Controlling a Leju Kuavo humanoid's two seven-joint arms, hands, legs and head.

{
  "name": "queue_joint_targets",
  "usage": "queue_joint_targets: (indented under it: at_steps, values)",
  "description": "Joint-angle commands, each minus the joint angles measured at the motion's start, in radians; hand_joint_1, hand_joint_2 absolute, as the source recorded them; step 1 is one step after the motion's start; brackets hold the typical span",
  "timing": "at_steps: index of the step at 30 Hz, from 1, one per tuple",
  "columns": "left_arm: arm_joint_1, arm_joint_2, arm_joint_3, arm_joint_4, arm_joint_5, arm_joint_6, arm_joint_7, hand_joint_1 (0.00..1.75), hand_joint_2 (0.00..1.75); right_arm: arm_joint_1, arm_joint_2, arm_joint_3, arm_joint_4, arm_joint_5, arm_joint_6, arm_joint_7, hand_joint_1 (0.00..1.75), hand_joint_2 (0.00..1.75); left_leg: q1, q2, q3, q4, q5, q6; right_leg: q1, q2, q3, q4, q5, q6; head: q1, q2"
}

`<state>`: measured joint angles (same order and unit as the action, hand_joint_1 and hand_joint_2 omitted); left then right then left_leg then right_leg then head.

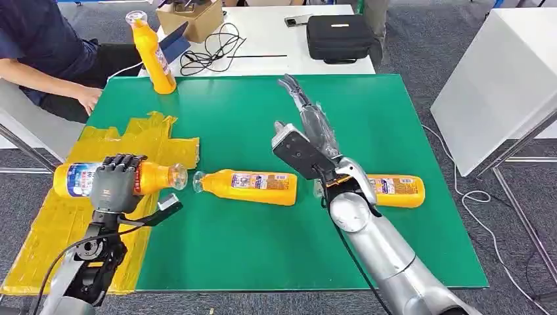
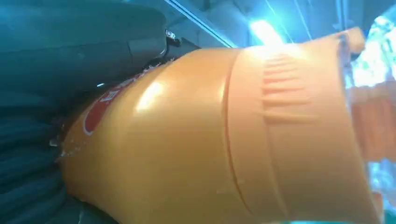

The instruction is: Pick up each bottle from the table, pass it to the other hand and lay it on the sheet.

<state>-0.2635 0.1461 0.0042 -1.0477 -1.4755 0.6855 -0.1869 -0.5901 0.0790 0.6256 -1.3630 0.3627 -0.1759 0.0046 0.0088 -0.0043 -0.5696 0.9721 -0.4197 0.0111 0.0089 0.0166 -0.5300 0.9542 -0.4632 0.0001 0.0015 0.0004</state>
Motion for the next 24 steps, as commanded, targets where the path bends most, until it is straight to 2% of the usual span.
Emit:
queue_joint_targets:
  at_steps: [1, 2, 3, 12, 13, 14, 15, 16, 18, 20, 24]
  values:
    - [-0.093, -0.008, -0.077, 0.297, -0.018, 0.013, -0.006, 1.75, 1.75, -0.012, -0.052, 0.019, 0.016, 0.012, -0.003, -0.012, 0.00, 0.00, -0.001, -0.003, 0.004, -0.001, 0.000, 0.000, -0.001, -0.004, 0.005, -0.002, -0.001, 0.002, 0.000, 0.000]
    - [-0.097, 0.001, -0.120, 0.318, -0.005, 0.013, 0.025, 1.75, 1.75, -0.010, -0.056, 0.021, 0.020, 0.012, -0.004, -0.020, 0.00, 0.00, 0.000, -0.004, 0.008, -0.001, -0.002, 0.001, 0.000, -0.006, 0.010, -0.003, -0.003, 0.004, 0.000, 0.000]
    - [-0.102, -0.010, -0.099, 0.345, -0.004, 0.013, 0.014, 1.75, 1.75, -0.006, -0.062, 0.024, 0.020, 0.010, -0.003, -0.018, 0.00, 0.00, -0.001, -0.003, 0.003, -0.002, 0.000, 0.000, -0.001, -0.004, 0.004, -0.001, -0.001, 0.002, 0.000, 0.000]
    - [-0.111, -0.017, -0.084, 0.411, -0.027, 0.013, 0.011, 1.75, 1.75, 0.018, -0.080, 0.010, 0.011, -0.001, -0.007, -0.030, 0.00, 0.00, 0.000, -0.003, 0.004, -0.001, -0.001, 0.000, 0.000, -0.004, 0.005, -0.002, -0.001, 0.002, 0.000, 0.000]
    - [-0.129, 0.022, -0.233, 0.452, 0.083, 0.013, 0.070, 1.75, 1.75, 0.000, -0.111, 0.078, 0.006, -0.046, -0.063, 0.002, 0.00, 0.00, 0.000, -0.003, 0.005, -0.001, -0.001, 0.001, 0.000, -0.005, 0.007, -0.002, -0.002, 0.002, 0.000, 0.000]
    - [-0.110, 0.010, -0.194, 0.469, 0.059, 0.013, 0.057, 1.62, 1.75, 0.002, -0.105, 0.070, 0.010, -0.040, -0.051, -0.007, 0.00, 0.00, 0.000, -0.003, 0.002, -0.001, 0.000, 0.000, 0.000, -0.004, 0.003, -0.001, -0.001, 0.002, 0.000, 0.000]
    - [-0.109, -0.001, -0.156, 0.490, 0.042, 0.013, 0.038, 0.86, 1.75, 0.004, -0.099, 0.062, 0.013, -0.032, -0.042, -0.010, 0.00, 0.00, 0.000, -0.002, 0.005, -0.001, -0.001, 0.001, 0.000, -0.004, 0.006, -0.002, -0.002, 0.002, 0.000, 0.000]
    - [-0.111, 0.000, -0.160, 0.521, 0.043, 0.013, 0.034, 0.00, 0.00, -0.002, -0.106, 0.077, 0.014, -0.031, -0.043, -0.012, 0.00, 0.00, 0.000, -0.002, 0.006, -0.001, -0.002, 0.001, 0.000, -0.004, 0.007, -0.002, -0.002, 0.003, 0.000, 0.000]
    - [-0.130, -0.006, -0.169, 0.599, 0.018, 0.013, 0.059, 0.00, 0.00, -0.003, -0.089, 0.062, 0.023, -0.024, -0.035, -0.012, 0.00, 0.00, -0.001, 0.000, 0.004, -0.001, -0.001, 0.000, -0.001, -0.002, 0.005, -0.001, -0.001, 0.002, 0.000, 0.000]
    - [-0.157, -0.015, -0.167, 0.685, 0.001, 0.013, 0.033, 0.00, 0.00, 0.002, -0.084, 0.049, 0.021, -0.014, -0.019, -0.009, 0.00, 0.00, -0.001, 0.000, 0.004, -0.001, -0.001, 0.000, -0.001, -0.001, 0.004, -0.001, -0.001, 0.002, 0.000, 0.000]
    - [-0.175, -0.024, -0.169, 0.723, 0.007, 0.013, 0.019, 0.00, 0.00, 0.000, -0.087, 0.043, 0.026, -0.010, -0.015, -0.007, 0.00, 0.00, -0.001, -0.005, 0.007, -0.002, 0.000, 0.000, -0.001, -0.006, 0.010, -0.002, -0.001, 0.002, 0.000, 0.000]
